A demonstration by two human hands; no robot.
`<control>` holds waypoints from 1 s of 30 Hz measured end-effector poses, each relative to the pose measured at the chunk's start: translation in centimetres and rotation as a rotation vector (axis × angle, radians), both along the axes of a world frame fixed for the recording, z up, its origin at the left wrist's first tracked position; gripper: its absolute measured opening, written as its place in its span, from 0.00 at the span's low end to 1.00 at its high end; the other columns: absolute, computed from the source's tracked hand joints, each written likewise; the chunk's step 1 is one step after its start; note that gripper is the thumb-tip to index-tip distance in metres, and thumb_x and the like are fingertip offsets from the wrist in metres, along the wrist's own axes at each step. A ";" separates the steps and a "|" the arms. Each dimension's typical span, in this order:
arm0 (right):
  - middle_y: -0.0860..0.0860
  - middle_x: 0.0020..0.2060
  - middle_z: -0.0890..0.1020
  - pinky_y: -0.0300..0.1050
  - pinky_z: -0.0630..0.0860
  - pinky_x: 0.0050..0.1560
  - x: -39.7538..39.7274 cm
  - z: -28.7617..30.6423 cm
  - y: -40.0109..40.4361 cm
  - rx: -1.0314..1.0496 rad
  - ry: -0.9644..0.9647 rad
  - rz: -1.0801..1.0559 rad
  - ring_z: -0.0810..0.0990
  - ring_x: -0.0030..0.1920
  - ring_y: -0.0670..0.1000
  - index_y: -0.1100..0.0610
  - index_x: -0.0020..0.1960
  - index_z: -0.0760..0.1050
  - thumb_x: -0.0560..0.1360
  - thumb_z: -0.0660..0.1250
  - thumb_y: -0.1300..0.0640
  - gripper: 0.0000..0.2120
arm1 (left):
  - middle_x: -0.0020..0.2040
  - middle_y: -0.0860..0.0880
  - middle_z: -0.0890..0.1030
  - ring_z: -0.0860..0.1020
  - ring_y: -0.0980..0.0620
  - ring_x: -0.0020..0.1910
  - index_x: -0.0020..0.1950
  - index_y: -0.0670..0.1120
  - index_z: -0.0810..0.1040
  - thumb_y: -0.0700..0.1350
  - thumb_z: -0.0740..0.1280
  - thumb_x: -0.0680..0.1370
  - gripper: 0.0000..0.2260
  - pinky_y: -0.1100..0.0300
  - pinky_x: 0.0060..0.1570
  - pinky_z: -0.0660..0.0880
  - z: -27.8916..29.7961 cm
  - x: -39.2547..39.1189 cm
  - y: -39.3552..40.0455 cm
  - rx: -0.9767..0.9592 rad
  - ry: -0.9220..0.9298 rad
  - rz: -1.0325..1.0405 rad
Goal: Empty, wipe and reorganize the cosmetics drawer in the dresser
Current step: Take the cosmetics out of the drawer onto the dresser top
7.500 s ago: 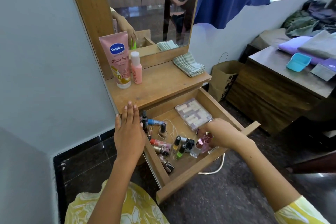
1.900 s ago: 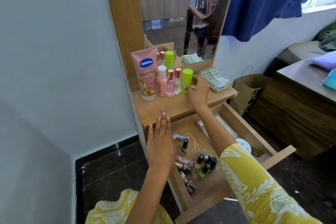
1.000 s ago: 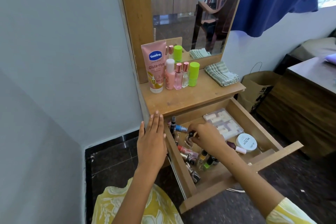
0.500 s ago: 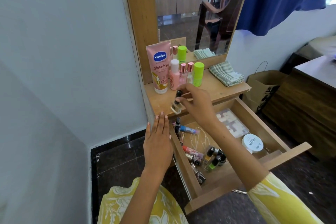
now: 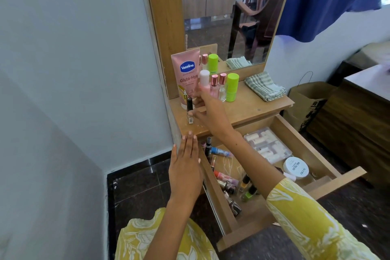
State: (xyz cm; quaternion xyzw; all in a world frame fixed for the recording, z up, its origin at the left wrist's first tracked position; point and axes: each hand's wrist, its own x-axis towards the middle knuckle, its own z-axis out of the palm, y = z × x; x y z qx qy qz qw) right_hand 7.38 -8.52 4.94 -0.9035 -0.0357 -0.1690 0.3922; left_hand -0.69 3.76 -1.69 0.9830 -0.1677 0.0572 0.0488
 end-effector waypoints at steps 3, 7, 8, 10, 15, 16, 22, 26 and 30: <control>0.50 0.49 0.81 0.46 0.78 0.51 -2.4 0.0 -2.4 -0.081 -0.019 -0.008 0.78 0.49 0.47 0.57 0.56 0.75 0.70 0.72 0.62 0.15 | 0.72 0.48 0.31 0.36 0.50 0.75 0.74 0.45 0.34 0.47 0.46 0.83 0.25 0.53 0.68 0.31 -0.2 0.0 0.1 -0.034 -0.009 -0.007; 0.42 0.41 0.82 0.34 0.77 0.45 -7.2 0.2 -7.4 -0.333 0.209 0.203 0.79 0.41 0.36 0.50 0.44 0.79 0.71 0.73 0.55 0.04 | 0.74 0.49 0.32 0.34 0.52 0.74 0.74 0.45 0.33 0.47 0.45 0.83 0.25 0.53 0.69 0.32 -0.5 0.1 0.1 -0.070 -0.010 -0.010; 0.40 0.39 0.81 0.29 0.73 0.42 -8.4 0.3 -8.5 -0.385 0.299 0.249 0.77 0.40 0.33 0.48 0.42 0.78 0.69 0.74 0.51 0.05 | 0.74 0.50 0.32 0.33 0.52 0.74 0.74 0.46 0.33 0.47 0.45 0.83 0.25 0.53 0.69 0.32 -0.6 0.2 0.1 -0.075 -0.009 -0.009; 0.39 0.41 0.81 0.27 0.69 0.39 -10.5 -0.2 -10.0 -0.485 0.451 0.261 0.75 0.42 0.32 0.47 0.45 0.80 0.66 0.75 0.45 0.10 | 0.74 0.50 0.32 0.33 0.52 0.73 0.74 0.46 0.33 0.47 0.46 0.83 0.25 0.53 0.69 0.32 -0.6 0.2 0.0 -0.085 -0.007 -0.009; 0.39 0.44 0.81 0.33 0.71 0.38 -12.3 -3.0 -9.9 -0.724 0.567 0.200 0.78 0.44 0.41 0.44 0.52 0.78 0.68 0.72 0.40 0.16 | 0.74 0.49 0.32 0.34 0.51 0.74 0.74 0.46 0.33 0.47 0.46 0.83 0.26 0.53 0.70 0.33 -0.7 0.0 -0.1 -0.073 -0.022 0.002; 0.40 0.46 0.82 0.37 0.74 0.41 -12.3 -3.3 -9.7 -0.752 0.579 0.196 0.79 0.45 0.44 0.45 0.53 0.78 0.69 0.71 0.41 0.16 | 0.74 0.49 0.32 0.34 0.51 0.74 0.74 0.46 0.33 0.47 0.46 0.83 0.26 0.53 0.70 0.34 -0.7 0.0 -0.2 -0.075 -0.020 0.003; 0.49 0.48 0.82 0.41 0.76 0.47 -10.9 -3.0 -8.6 -0.770 0.593 0.158 0.80 0.49 0.50 0.52 0.50 0.80 0.71 0.71 0.52 0.09 | 0.74 0.49 0.32 0.34 0.51 0.74 0.74 0.46 0.33 0.46 0.47 0.83 0.26 0.53 0.70 0.34 -0.6 0.0 -0.4 -0.079 -0.013 0.012; 0.46 0.41 0.83 0.40 0.76 0.46 -9.9 1.0 -8.4 -0.558 0.392 0.150 0.79 0.42 0.45 0.52 0.45 0.80 0.69 0.74 0.54 0.06 | 0.74 0.48 0.32 0.34 0.50 0.74 0.73 0.46 0.32 0.47 0.46 0.84 0.25 0.52 0.70 0.34 -0.6 0.1 -0.4 -0.064 0.000 0.012; 0.48 0.38 0.83 0.36 0.77 0.43 -7.2 3.8 -6.6 -0.225 0.150 0.059 0.81 0.39 0.46 0.55 0.44 0.79 0.67 0.75 0.58 0.08 | 0.74 0.49 0.33 0.35 0.50 0.75 0.73 0.45 0.32 0.47 0.45 0.83 0.25 0.53 0.69 0.32 -0.5 0.0 -0.4 -0.080 0.009 0.011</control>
